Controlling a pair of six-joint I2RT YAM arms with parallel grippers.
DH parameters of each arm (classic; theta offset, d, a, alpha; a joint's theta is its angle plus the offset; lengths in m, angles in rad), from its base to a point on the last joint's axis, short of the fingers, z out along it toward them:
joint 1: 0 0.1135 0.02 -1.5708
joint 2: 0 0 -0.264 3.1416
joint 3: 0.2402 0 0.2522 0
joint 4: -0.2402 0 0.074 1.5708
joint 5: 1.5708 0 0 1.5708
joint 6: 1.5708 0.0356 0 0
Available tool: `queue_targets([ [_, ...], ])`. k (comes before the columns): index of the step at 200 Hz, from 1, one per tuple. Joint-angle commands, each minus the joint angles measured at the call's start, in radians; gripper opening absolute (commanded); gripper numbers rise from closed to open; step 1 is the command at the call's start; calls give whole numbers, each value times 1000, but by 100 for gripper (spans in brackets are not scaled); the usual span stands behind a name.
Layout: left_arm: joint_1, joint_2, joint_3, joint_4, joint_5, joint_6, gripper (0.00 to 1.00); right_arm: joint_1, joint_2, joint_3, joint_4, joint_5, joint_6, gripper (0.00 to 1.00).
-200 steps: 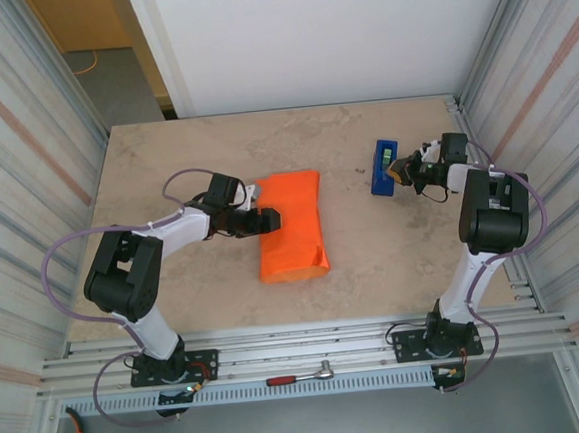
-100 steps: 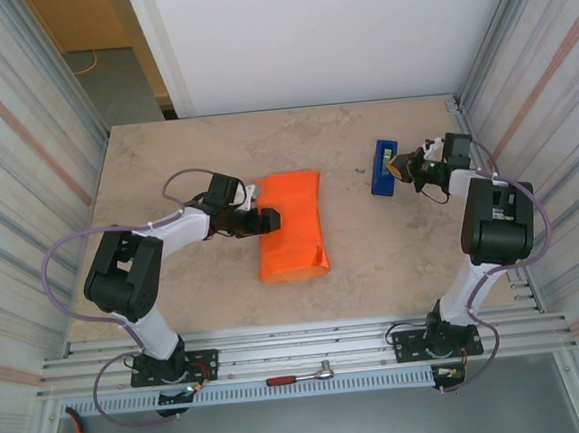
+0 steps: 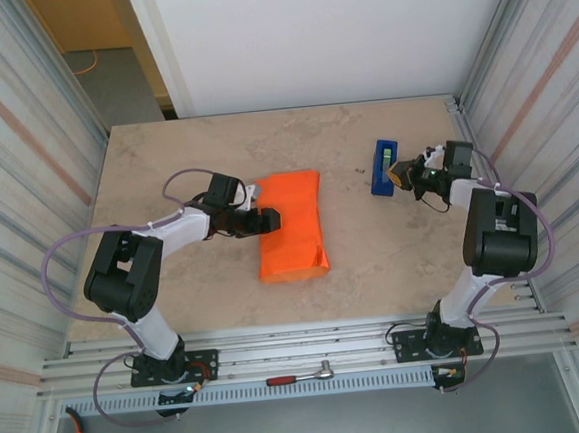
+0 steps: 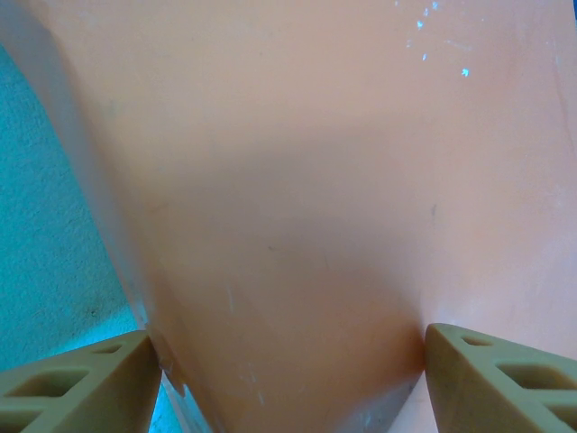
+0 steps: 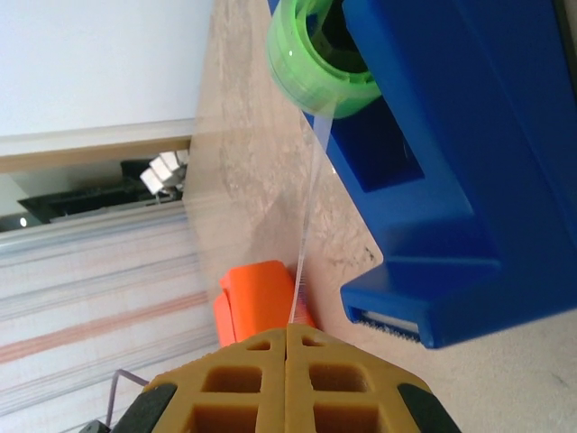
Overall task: Wrap the gift box in paper
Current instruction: Tear off the tape with the cutter.
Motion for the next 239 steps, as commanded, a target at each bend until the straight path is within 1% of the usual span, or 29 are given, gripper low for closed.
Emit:
queue_targets([
  [1, -20, 48, -23, -102, -99, 45, 75, 6, -47, -36, 8, -35, 18, 0],
  [64, -21, 46, -23, -103, -102, 49, 74, 4, -69, -102, 27, -30, 14, 0],
  [126, -23, 44, -24, -104, -104, 49, 74, -8, -64, -122, 37, -24, 10, 0],
  [188, -24, 44, -23, -102, -106, 49, 74, -48, -41, -140, 68, -21, 16, 0],
  [239, -26, 46, -23, -103, -107, 49, 74, -42, -34, -141, 80, -34, 21, 0],
])
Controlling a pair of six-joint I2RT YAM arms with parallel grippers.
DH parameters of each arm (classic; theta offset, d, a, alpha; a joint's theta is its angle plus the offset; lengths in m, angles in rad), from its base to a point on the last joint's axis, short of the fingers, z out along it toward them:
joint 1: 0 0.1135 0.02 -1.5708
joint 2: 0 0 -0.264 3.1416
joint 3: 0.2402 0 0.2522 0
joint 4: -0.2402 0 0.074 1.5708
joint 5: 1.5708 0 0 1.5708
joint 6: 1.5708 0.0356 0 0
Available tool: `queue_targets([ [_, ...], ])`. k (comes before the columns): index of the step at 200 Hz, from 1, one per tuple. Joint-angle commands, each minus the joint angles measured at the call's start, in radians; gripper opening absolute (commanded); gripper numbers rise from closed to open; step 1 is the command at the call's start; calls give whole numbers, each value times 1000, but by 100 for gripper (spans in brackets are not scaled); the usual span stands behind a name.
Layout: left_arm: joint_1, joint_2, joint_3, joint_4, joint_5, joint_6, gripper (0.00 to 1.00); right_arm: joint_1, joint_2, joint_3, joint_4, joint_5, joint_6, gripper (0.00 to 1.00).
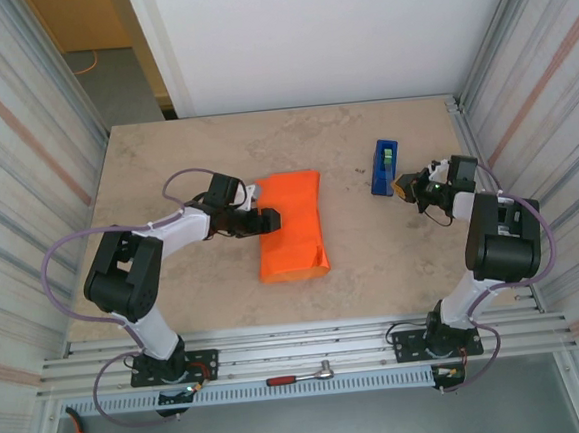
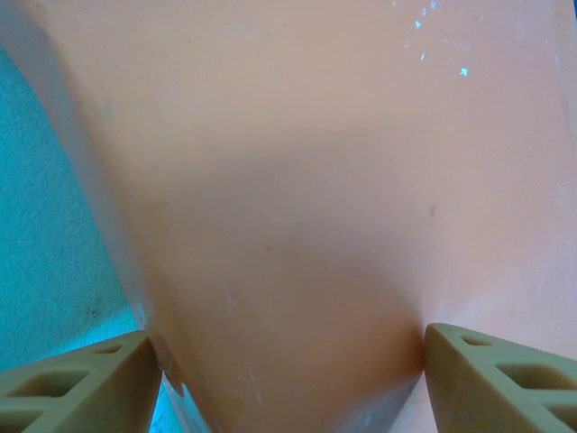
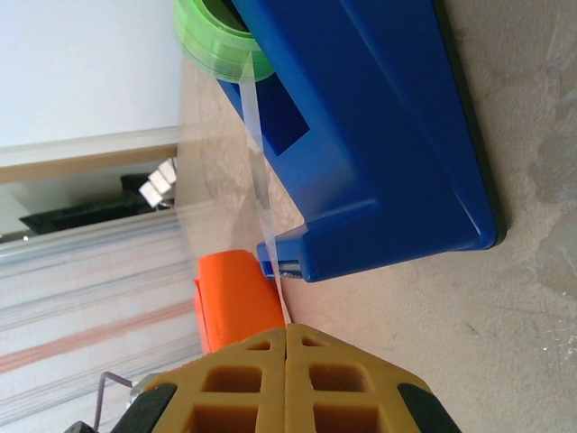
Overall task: Wrap the gift box in paper
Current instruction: Tear off the tape with the cutter.
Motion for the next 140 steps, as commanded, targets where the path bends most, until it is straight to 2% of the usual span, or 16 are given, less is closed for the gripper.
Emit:
queue_targets([
  [1, -23, 46, -23, -102, -100, 46, 74, 1, -4, -16, 3, -33, 20, 0],
  [140, -23, 44, -23, -105, -102, 46, 74, 31, -23, -70, 23, -33, 21, 0],
])
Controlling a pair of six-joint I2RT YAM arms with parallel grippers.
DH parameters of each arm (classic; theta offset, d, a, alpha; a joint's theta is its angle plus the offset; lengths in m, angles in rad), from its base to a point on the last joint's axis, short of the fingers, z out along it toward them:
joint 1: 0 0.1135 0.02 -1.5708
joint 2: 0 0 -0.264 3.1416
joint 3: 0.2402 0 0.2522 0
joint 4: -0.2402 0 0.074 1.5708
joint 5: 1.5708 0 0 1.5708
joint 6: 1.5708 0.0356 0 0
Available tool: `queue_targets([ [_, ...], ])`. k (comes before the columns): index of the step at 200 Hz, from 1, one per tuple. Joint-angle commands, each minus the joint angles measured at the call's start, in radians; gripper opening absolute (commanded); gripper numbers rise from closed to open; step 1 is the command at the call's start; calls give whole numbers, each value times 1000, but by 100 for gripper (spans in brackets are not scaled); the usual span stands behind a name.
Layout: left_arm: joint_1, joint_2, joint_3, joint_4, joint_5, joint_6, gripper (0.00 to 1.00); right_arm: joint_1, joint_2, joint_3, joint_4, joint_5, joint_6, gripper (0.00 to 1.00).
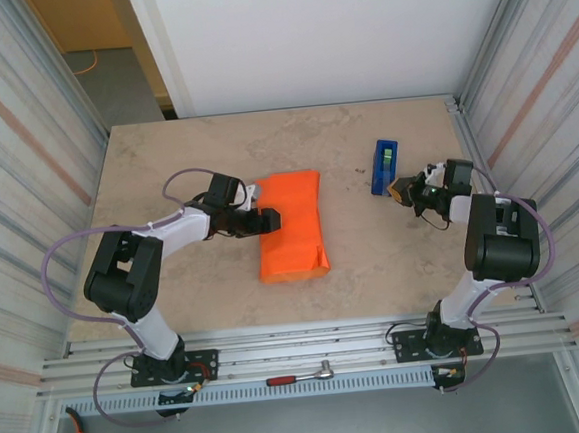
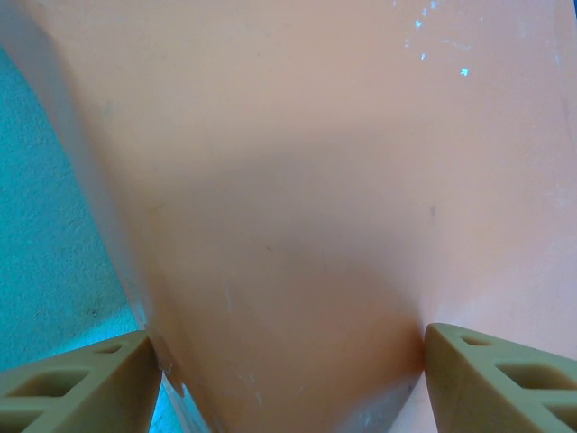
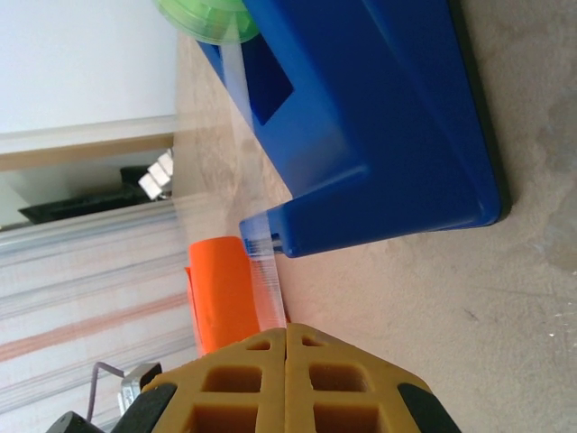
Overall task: Wrap the gift box in paper
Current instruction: Tear off the tape with the cutter.
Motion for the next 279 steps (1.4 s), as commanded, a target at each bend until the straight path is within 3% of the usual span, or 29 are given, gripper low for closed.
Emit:
queue_targets([
  [1, -23, 44, -23, -104, -102, 46, 74, 8, -23, -25, -24, -32, 13, 0],
  [185, -24, 40, -23, -106, -106, 48, 74, 77, 182, -9, 194, -5, 144, 0],
  [226, -24, 39, -24, -106, -108, 50, 74, 99, 112, -20, 191, -33, 150, 0],
  [279, -24, 40, -22, -110, -108, 51, 74, 188, -34, 23, -4, -39, 50, 0],
])
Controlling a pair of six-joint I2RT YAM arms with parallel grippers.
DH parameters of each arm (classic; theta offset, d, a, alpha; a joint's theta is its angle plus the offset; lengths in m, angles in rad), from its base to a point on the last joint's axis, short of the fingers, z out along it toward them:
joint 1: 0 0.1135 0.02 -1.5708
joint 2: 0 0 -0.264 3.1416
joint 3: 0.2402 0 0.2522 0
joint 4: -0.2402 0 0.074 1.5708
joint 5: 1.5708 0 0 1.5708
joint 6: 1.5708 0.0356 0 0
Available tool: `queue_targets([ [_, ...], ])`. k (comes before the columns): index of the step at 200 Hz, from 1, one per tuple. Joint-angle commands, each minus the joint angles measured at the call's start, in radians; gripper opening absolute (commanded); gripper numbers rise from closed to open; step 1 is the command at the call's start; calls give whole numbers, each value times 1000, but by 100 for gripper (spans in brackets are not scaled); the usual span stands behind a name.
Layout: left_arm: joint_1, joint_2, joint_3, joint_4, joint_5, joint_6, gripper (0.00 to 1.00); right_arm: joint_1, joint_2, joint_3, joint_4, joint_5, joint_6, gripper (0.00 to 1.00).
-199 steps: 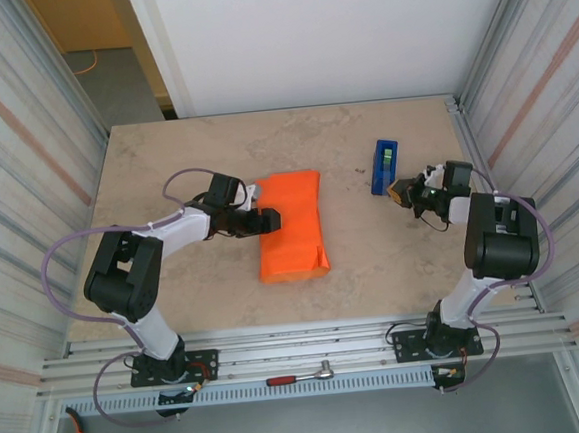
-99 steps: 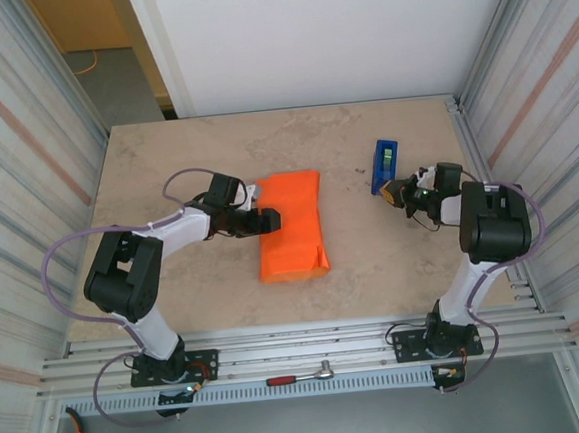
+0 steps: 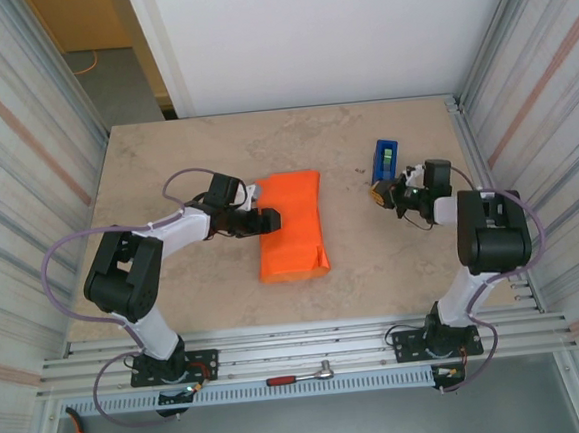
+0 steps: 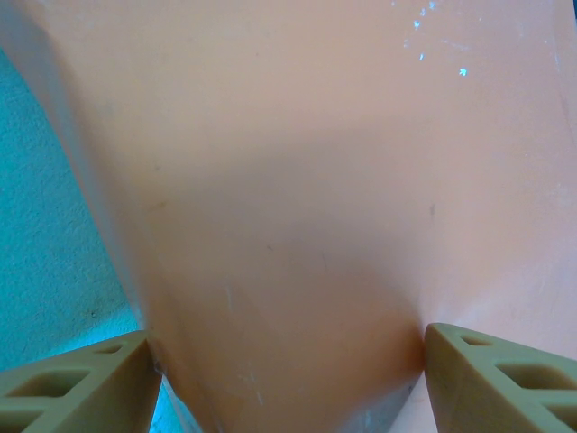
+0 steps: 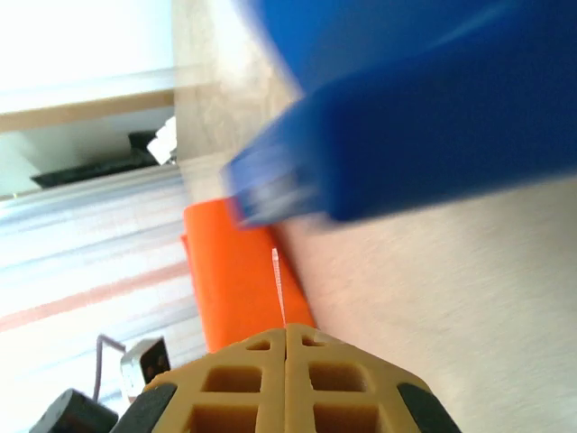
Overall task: Wrap the gift box in paper
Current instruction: Tear off the tape with the cutter, then wrap the gift box with the wrapping paper.
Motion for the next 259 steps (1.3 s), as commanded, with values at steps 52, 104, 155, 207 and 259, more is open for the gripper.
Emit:
queue_targets([
  [52, -23, 40, -20, -109, -104, 51, 74, 209, -92, 170, -372, -50, -221, 0],
  [104, -23, 38, -21, -107, -103, 49, 74, 351, -48, 340, -620, -14, -388, 0],
  [155, -22, 39, -23, -105, -102, 48, 74, 422, -5, 449, -749, 57, -476, 0],
  [207, -23, 38, -22, -105, -102, 47, 74, 450, 35, 482, -771, 77, -491, 0],
  [259, -23, 41, -22, -105, -102, 48, 74, 484, 73, 520, -874, 225, -581, 0],
])
